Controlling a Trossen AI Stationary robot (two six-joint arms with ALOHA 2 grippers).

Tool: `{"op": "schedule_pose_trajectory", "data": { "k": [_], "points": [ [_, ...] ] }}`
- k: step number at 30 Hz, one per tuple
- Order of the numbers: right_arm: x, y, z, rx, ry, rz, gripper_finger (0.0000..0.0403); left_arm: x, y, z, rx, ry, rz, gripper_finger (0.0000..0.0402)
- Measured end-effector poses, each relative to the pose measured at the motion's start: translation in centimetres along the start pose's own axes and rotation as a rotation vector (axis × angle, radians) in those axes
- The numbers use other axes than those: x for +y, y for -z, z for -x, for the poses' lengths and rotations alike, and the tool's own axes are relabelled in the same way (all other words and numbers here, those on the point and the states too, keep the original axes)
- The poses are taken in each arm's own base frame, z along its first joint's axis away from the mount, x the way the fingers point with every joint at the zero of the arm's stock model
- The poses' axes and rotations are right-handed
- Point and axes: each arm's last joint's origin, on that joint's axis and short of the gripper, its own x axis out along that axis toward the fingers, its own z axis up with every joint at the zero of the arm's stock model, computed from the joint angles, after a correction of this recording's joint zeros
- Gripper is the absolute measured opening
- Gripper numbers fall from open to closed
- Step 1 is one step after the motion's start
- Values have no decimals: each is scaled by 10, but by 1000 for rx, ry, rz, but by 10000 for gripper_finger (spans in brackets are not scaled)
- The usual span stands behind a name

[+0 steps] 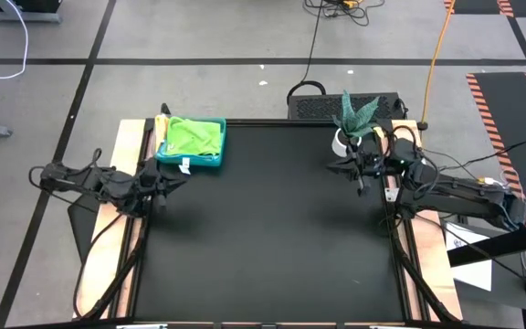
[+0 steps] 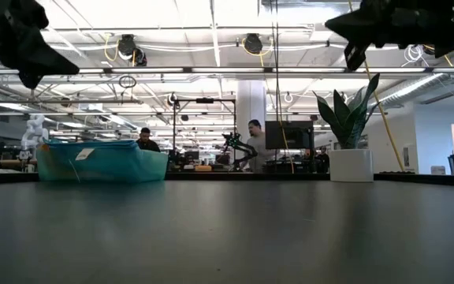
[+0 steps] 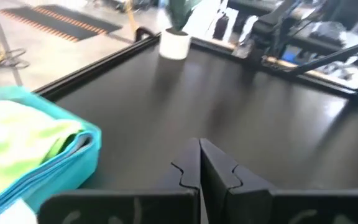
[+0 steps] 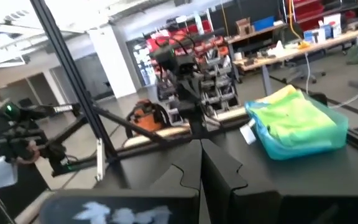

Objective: Fold microfiber towels
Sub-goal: Return to Home Position

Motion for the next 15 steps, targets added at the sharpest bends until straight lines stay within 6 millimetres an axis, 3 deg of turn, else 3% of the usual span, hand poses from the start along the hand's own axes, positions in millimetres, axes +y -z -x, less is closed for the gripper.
{"op": "schedule_pose_trajectory", "data": {
  "k": [4,9,12,15],
  "points": [
    [-7,24,4,-8,18,2,0,1,7,-2,-63,55,-2,2],
    [-13,61,18,-145,9,-26,0,4,22,-9,-66,42,-22,2],
    [-8,53,23,-273,-52,-33,0,6,29,-14,-47,18,-18,3],
    [-5,50,26,-294,-89,-31,0,8,33,-16,-38,-6,-14,2]
  ]
}}
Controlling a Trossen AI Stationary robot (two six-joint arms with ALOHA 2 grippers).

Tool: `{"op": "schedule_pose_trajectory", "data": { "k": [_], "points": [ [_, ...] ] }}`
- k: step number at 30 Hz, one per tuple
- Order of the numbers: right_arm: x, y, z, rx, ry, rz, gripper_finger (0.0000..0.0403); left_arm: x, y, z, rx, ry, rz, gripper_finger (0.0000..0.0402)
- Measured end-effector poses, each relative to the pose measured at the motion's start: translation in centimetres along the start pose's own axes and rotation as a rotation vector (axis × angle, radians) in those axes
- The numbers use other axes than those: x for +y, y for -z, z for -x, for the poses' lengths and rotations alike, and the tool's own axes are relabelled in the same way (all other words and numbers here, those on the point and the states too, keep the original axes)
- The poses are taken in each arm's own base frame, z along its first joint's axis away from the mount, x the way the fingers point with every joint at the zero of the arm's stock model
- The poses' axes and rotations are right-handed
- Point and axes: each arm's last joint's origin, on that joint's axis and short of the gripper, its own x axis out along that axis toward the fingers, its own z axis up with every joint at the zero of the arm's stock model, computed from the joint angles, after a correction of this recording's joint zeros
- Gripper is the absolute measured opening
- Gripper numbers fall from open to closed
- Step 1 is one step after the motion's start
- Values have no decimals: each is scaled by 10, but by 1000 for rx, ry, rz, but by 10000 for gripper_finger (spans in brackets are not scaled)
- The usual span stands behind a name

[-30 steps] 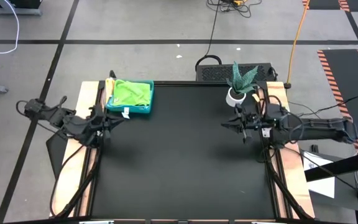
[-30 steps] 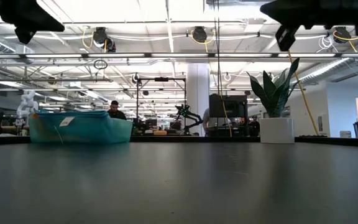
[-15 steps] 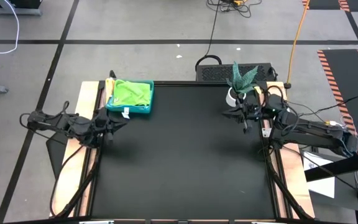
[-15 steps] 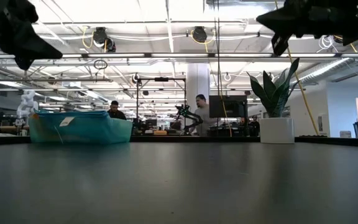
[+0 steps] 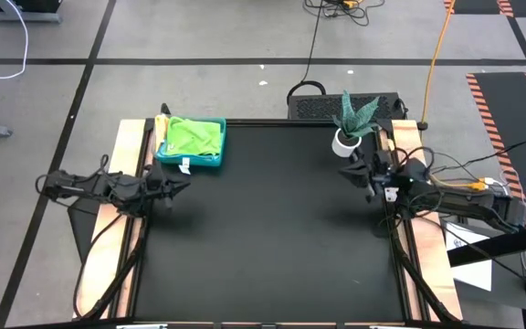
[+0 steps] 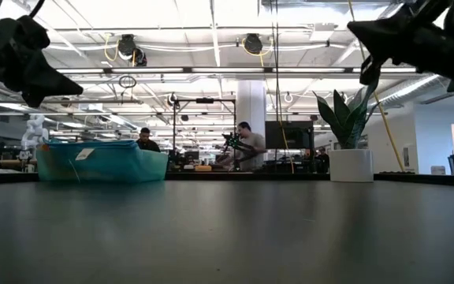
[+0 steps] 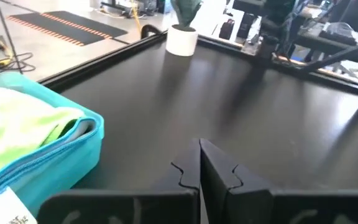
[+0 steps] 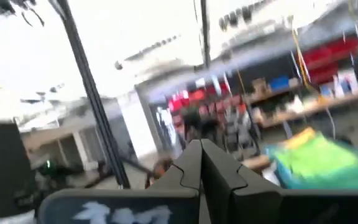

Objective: Fold microfiber towels
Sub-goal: Return to Home Position

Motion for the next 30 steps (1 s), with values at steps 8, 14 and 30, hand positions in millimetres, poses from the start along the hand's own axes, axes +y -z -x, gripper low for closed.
{"op": "schedule_pose_trajectory", "data": {
  "k": [8,14,30],
  "points": [
    [-2,8,0,232,93,-42,0,3,0,-1,-2,-39,11,4],
    [15,-3,7,160,33,75,0,4,3,-1,23,-55,-1,6],
    [17,35,23,266,277,110,0,5,5,-1,43,-69,-68,3]
  ]
}}
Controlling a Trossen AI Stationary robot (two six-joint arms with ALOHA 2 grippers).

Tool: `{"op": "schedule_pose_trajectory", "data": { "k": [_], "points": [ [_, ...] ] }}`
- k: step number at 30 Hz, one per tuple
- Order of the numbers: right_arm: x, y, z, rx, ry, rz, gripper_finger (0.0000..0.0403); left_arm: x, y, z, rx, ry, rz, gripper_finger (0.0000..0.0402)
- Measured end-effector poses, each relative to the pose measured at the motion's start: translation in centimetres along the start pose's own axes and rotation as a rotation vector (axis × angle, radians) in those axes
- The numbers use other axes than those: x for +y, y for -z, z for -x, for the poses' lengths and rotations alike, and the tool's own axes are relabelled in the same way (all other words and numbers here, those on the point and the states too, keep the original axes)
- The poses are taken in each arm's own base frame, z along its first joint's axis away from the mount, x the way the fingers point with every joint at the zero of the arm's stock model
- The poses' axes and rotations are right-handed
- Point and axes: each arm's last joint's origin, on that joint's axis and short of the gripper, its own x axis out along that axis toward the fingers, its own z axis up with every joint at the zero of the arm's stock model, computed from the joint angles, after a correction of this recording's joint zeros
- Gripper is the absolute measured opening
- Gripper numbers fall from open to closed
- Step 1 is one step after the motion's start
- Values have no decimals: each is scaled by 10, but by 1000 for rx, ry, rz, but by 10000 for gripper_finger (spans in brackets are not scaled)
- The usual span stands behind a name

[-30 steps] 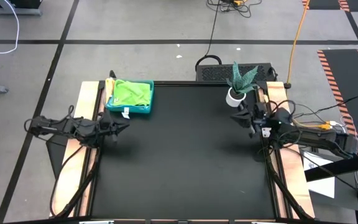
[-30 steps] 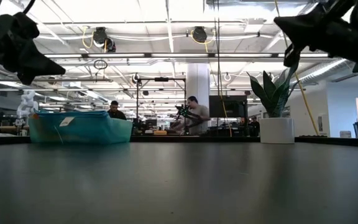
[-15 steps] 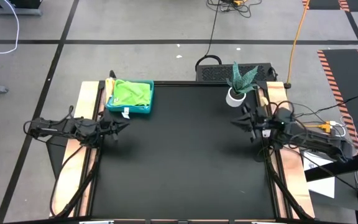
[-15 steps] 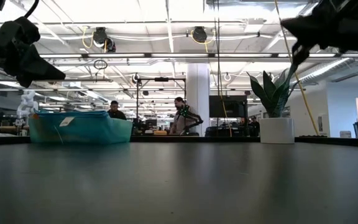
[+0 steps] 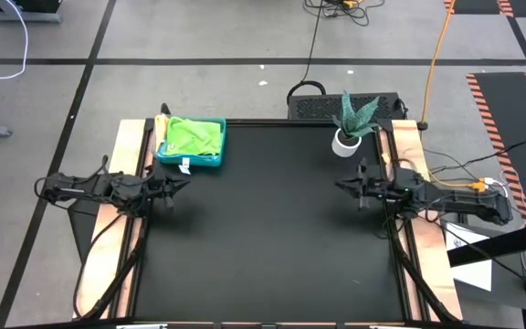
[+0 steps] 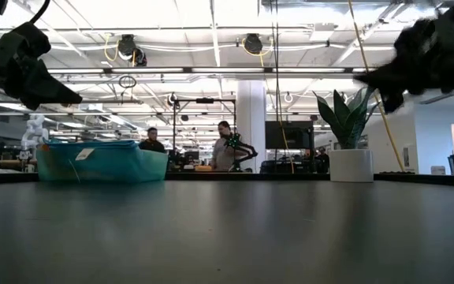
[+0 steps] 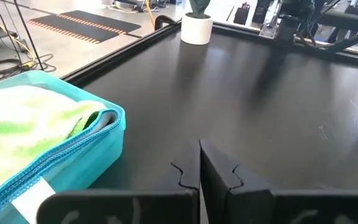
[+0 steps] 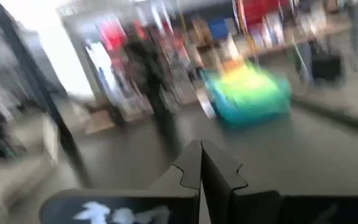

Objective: Fold microfiber towels
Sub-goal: Return to Home Position

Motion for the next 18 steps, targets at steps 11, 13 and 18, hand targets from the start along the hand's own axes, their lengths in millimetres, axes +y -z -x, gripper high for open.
{"op": "schedule_pose_trajectory", "data": {
  "k": [11,13,18],
  "points": [
    [2,-3,0,-44,17,24,0,2,1,0,-2,-63,-8,27],
    [2,-4,0,-49,23,40,0,2,1,0,-2,-62,-1,27],
    [1,-1,0,-23,24,50,0,2,1,0,-1,-56,48,18]
  ]
}}
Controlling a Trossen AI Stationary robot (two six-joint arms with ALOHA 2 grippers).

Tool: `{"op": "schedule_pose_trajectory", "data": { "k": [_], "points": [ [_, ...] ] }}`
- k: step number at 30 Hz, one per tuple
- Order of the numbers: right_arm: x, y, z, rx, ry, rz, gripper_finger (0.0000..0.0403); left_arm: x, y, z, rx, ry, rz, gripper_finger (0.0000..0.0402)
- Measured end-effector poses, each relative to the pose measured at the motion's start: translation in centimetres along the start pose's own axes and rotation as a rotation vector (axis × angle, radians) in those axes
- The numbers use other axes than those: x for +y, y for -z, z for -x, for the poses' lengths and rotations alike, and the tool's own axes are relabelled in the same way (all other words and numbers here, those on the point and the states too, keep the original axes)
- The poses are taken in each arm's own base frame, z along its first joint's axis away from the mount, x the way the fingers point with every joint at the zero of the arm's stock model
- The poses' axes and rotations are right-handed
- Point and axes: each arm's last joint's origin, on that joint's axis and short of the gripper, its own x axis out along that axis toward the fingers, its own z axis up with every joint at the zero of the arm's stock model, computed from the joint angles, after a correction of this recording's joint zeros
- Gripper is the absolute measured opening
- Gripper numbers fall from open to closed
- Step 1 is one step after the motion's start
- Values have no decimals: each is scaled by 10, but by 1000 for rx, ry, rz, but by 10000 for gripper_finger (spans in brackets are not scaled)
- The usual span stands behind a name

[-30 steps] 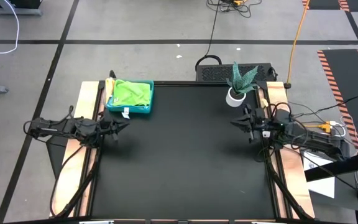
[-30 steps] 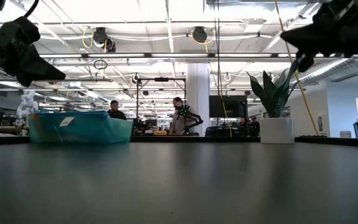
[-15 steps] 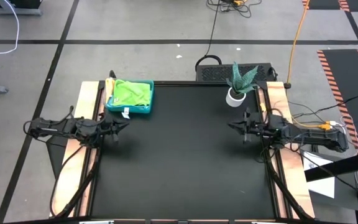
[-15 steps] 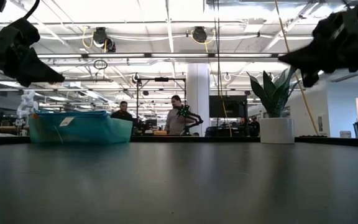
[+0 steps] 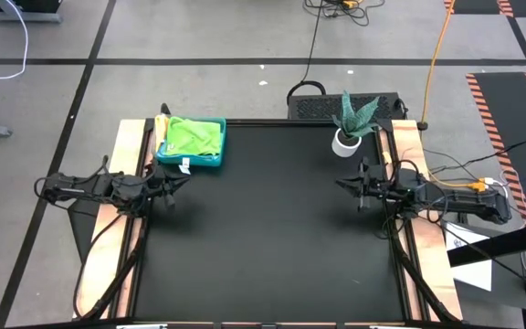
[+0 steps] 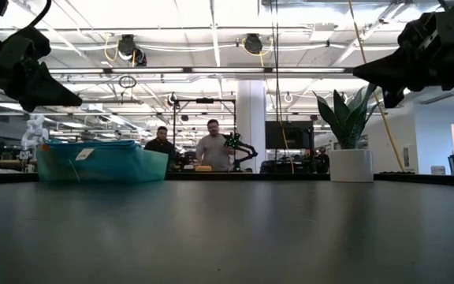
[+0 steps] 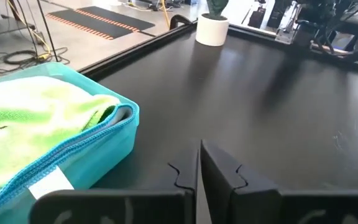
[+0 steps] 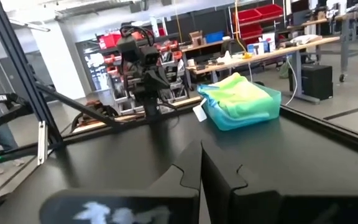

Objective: Fold microfiber towels
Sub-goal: Return to Home Position

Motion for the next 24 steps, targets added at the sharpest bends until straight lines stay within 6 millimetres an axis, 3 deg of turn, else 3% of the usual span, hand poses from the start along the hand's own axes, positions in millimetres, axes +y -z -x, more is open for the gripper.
{"op": "schedule_pose_trajectory", "data": {
  "k": [8,17,24],
  "points": [
    [0,0,0,3,1,1,0,0,0,0,0,1,0,3],
    [0,0,0,0,0,1,0,0,0,0,-1,1,-1,33],
    [0,0,0,0,0,0,0,0,0,0,-1,1,-1,36]
  ]
}}
